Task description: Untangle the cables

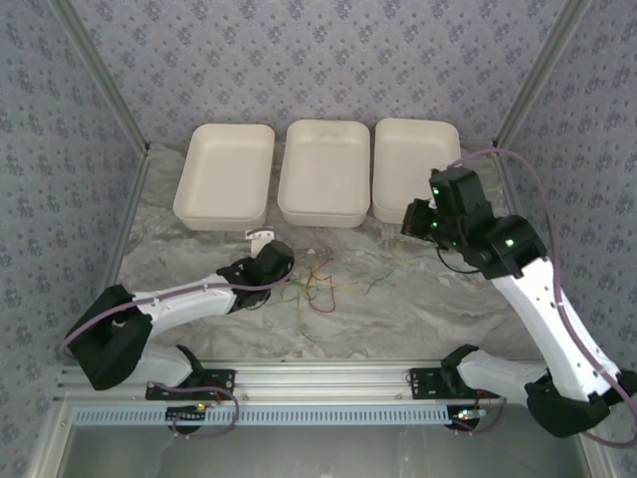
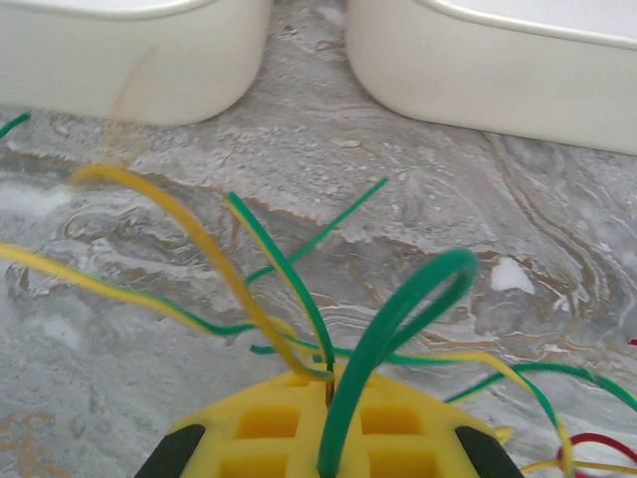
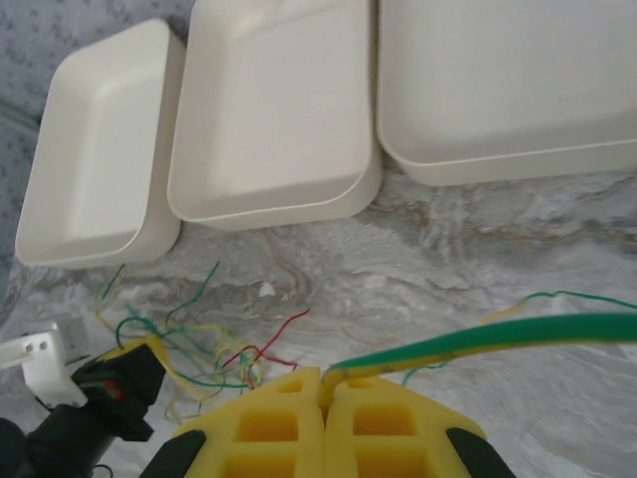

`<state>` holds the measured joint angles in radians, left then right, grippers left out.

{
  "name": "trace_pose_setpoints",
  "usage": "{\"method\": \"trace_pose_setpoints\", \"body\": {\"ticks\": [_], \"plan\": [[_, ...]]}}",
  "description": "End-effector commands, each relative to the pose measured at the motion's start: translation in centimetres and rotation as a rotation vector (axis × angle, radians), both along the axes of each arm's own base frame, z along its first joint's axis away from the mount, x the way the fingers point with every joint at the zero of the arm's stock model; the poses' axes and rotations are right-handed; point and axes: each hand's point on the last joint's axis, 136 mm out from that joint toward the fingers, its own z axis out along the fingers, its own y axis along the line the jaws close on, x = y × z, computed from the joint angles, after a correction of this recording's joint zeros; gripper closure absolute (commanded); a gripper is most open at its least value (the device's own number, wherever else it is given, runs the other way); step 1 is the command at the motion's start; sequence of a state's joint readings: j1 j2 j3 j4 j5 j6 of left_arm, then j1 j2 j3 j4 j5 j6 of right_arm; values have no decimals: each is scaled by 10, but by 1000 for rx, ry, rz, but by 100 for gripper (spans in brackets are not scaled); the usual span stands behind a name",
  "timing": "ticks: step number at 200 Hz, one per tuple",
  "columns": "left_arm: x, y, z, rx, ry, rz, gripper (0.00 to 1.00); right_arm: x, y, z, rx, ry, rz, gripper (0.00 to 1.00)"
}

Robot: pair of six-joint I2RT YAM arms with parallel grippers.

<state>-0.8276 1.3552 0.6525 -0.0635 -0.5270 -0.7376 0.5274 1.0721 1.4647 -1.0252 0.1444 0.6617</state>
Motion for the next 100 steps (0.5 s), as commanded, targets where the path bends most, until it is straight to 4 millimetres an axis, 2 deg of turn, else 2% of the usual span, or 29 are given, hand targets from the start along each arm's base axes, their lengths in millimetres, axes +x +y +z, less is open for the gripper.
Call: {"method": "trace_pose_setpoints", "body": {"ticks": [1, 34, 53, 60, 76, 100], "plan": [[1, 1, -2, -109, 31, 29, 100, -10, -29, 10, -24, -21, -84, 100], [4, 2, -13, -189, 81, 42, 100, -19, -49, 31, -36, -81, -143, 100], [4, -2, -14, -210, 99, 33, 100, -23, -53, 45, -9, -133, -155, 100], [4, -5, -13, -222, 105, 27, 95, -23, -52, 50, 6, -151, -155, 100], [2, -13, -6, -266, 114, 9, 75, -20, -51, 61, 21, -186, -155, 100], [-5, -15, 18, -332, 98, 15, 52, -14, -43, 66, 41, -203, -127, 100]]}}
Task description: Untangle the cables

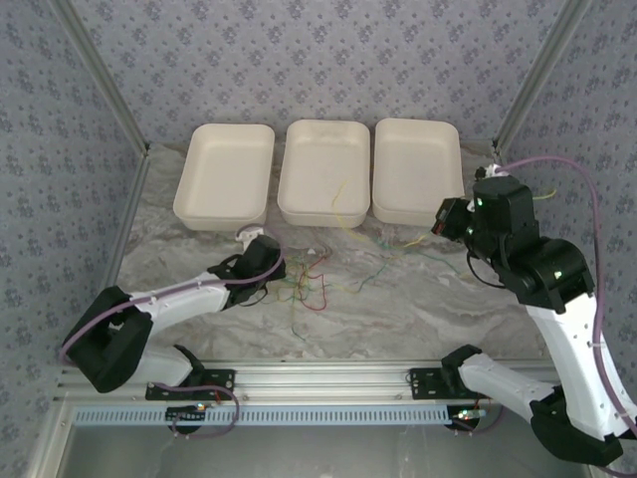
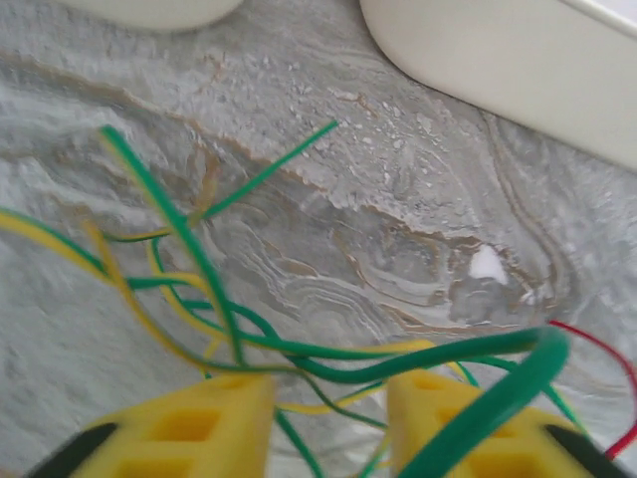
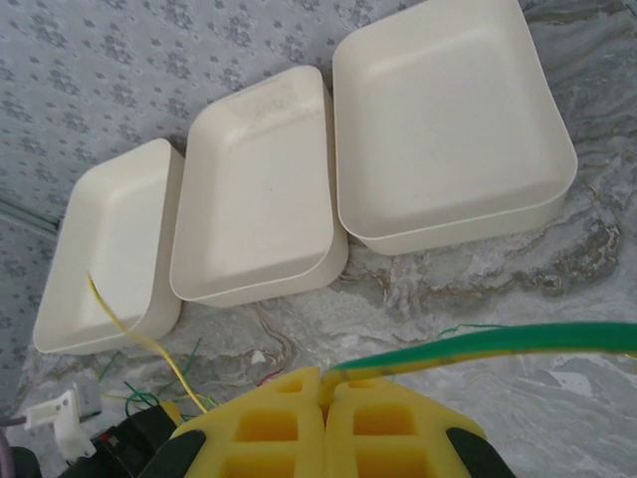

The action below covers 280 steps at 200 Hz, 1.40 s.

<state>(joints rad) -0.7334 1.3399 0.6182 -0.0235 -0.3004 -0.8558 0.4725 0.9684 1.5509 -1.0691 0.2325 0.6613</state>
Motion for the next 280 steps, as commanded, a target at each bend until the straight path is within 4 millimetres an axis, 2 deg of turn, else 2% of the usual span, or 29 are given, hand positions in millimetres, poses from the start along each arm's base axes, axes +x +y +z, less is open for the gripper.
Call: {"method": "trace_pose_setpoints", "body": {"ticks": [1, 12, 56, 65, 74, 79, 100, 130, 156, 169, 192, 217, 228, 242, 252, 268, 280], "plan": [[-4, -11, 33, -114, -25, 2, 50, 6, 2, 15, 15, -51, 1, 100], [-9, -7, 50, -136, -49, 14, 43, 9, 7, 12, 19, -45, 19, 100], [-30, 10, 130, -225, -202, -22, 32, 25, 33, -14, 51, -18, 104, 100], [-34, 12, 142, -226, -222, -42, 24, 28, 39, -20, 37, -19, 134, 100], [-38, 13, 152, -233, -235, -62, 22, 31, 43, -24, 36, -24, 150, 100], [-40, 13, 157, -239, -239, -73, 15, 33, 45, -26, 40, -27, 157, 100], [-49, 7, 173, -280, -234, -119, 9, 37, 54, -33, 40, -23, 177, 100], [-55, -13, 174, -214, -205, -207, 7, 38, 76, -41, 41, -7, 240, 100], [-53, -34, 170, -126, -205, -280, 7, 34, 100, -45, 34, 5, 300, 100], [-50, -37, 172, -103, -229, -288, 7, 33, 109, -47, 21, 11, 319, 100], [-38, -21, 173, -17, -246, -215, 7, 28, 126, -44, 26, -3, 364, 100], [-26, -8, 174, 18, -250, -165, 9, 19, 134, -39, 31, -16, 390, 100], [-23, -5, 170, 15, -233, -162, 13, 16, 134, -38, 31, -20, 394, 100], [-20, -4, 163, 6, -207, -164, 29, 13, 132, -37, 31, -31, 392, 100], [-20, -7, 158, 1, -191, -177, 35, 12, 130, -36, 53, -30, 375, 100], [-23, -6, 154, -13, -185, -177, 37, 12, 127, -36, 52, -33, 363, 100], [-25, -3, 155, -31, -197, -168, 33, 12, 126, -35, 49, -34, 360, 100]]}}
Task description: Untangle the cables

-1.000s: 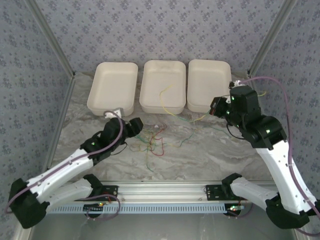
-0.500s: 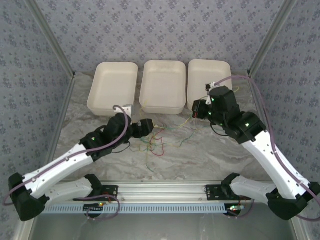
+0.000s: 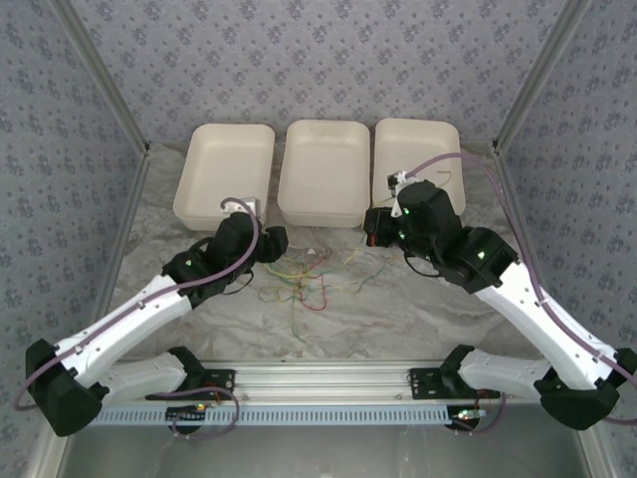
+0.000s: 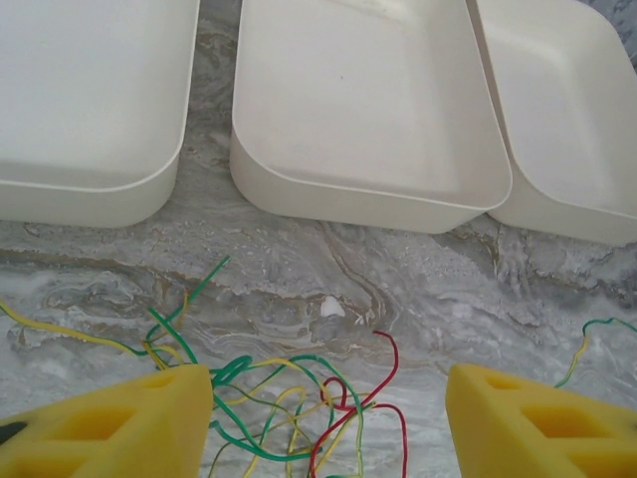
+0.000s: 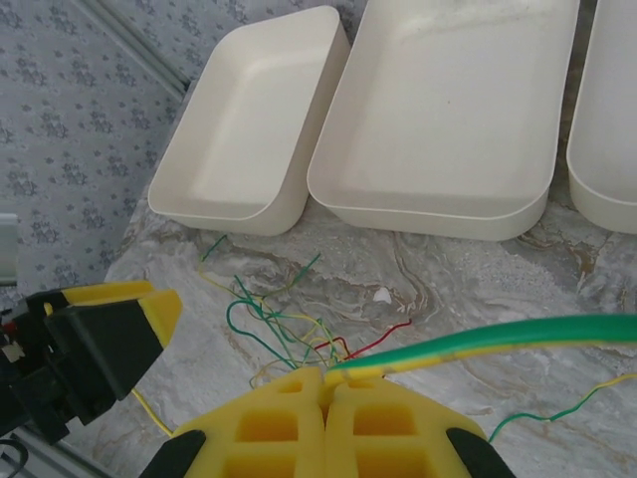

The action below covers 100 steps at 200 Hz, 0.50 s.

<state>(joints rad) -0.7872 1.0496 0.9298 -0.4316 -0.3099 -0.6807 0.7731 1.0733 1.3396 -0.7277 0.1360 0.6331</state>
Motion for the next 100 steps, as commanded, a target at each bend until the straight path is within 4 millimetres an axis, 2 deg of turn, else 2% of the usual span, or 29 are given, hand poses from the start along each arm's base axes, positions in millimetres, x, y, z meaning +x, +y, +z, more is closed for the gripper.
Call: {"method": "trace_pose_setpoints", "body": {"ticks": [1, 30, 47, 60, 82, 100], "plan": [[-6, 1, 2, -31, -4, -12, 33, 0, -7, 9, 20, -29, -39, 100], [-12, 7, 9, -50, -13, -8, 31, 2, -10, 9, 4, -30, -57, 100], [-14, 14, 6, -22, 2, 12, 36, 3, -11, 12, 15, -35, -59, 100], [-13, 17, 3, -8, 5, 25, 47, 1, -9, 14, 28, -37, -51, 100], [-12, 15, 3, -22, 2, 27, 71, 0, -9, 15, 41, -35, -51, 100], [-11, 11, 3, -32, 6, 19, 79, -2, -11, 16, 47, -35, -56, 100]]}}
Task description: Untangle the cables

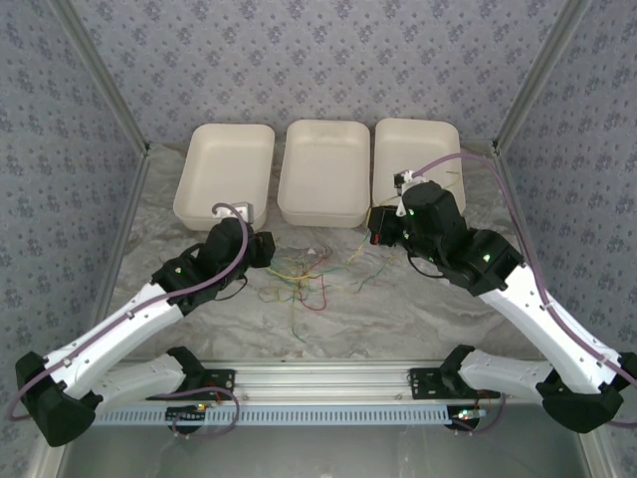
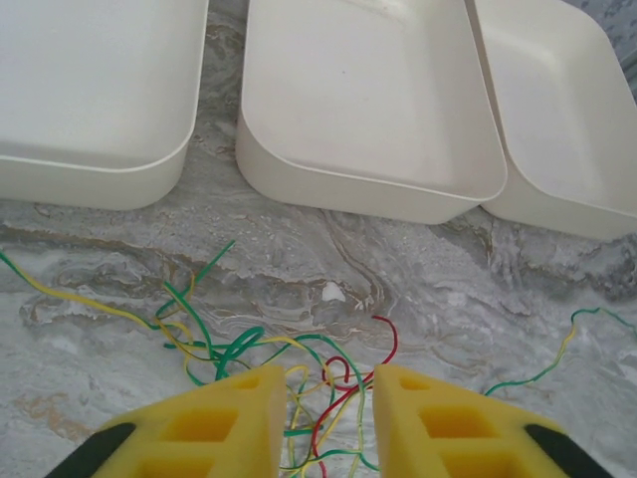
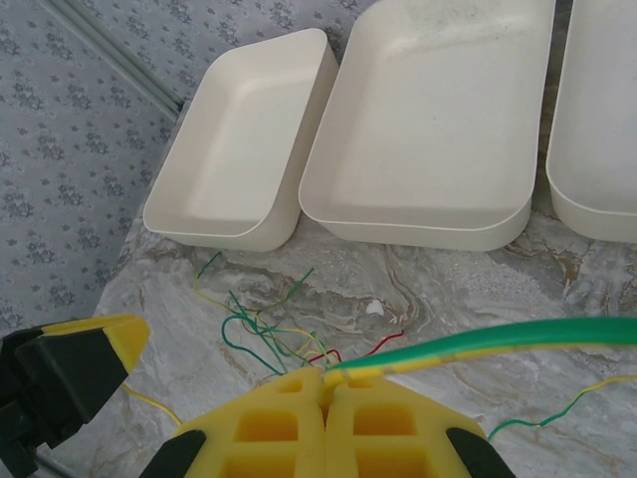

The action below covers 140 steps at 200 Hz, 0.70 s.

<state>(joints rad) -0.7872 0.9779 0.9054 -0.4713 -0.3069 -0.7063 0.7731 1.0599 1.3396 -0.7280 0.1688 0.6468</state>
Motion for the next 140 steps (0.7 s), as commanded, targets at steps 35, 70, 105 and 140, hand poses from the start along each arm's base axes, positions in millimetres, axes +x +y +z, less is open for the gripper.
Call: {"method": "trace_pose_setpoints", "body": {"ticks": [35, 70, 105, 140], "plan": [[3, 10, 5, -18, -4, 62, 100, -5, -13, 10, 33, -22, -44, 100], [-6, 65, 20, -242, 24, 285, 100, -3, -50, 9, 96, -51, -156, 100], [-15, 94, 45, -712, -19, 408, 100, 8, -52, 7, 233, -86, -145, 100], [-16, 99, 67, -887, -43, 431, 100, 22, -34, -44, 251, 79, -153, 100]]}}
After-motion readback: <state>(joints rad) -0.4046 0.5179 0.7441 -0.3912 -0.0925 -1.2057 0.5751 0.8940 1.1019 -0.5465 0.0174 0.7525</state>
